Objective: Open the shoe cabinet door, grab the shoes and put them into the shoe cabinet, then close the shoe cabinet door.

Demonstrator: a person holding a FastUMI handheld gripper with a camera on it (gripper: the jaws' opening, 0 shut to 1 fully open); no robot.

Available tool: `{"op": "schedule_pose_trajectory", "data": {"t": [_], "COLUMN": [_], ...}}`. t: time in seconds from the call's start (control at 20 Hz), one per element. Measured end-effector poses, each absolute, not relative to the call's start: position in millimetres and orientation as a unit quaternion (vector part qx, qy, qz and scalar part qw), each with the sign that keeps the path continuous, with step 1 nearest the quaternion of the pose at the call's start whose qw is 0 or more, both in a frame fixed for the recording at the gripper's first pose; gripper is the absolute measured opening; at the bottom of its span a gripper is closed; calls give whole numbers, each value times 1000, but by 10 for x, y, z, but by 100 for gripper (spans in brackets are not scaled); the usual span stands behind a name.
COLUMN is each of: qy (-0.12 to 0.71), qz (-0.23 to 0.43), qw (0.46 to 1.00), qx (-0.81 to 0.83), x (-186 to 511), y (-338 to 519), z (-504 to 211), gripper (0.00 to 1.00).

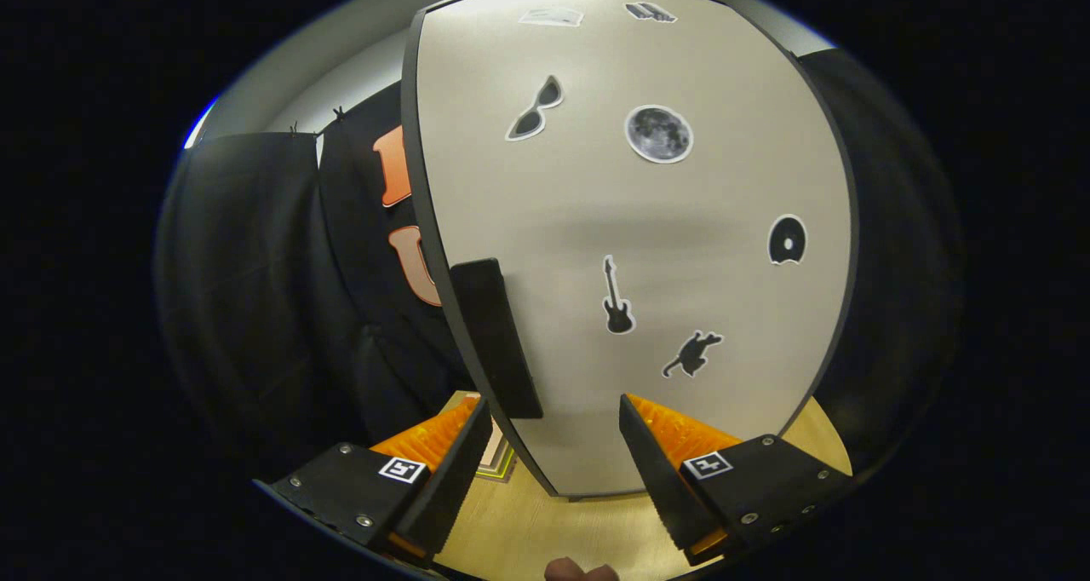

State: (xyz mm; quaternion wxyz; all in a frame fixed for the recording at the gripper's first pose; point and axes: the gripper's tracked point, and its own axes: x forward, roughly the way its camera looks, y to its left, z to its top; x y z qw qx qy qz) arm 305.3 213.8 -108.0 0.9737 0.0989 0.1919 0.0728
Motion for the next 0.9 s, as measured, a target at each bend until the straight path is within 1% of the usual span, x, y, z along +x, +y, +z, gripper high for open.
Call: {"op": "schedule_pose_trajectory", "data": {"t": [0.1, 0.3, 0.9], "qy": [193, 169, 121], "qz": [59, 39, 57], "qw": [974, 979, 986], "qx": [102, 108, 101], "x": [2833, 2435, 1106], "y": [2010, 1732, 978], "z": [-1072, -896, -520], "gripper": [94, 94, 94]}}
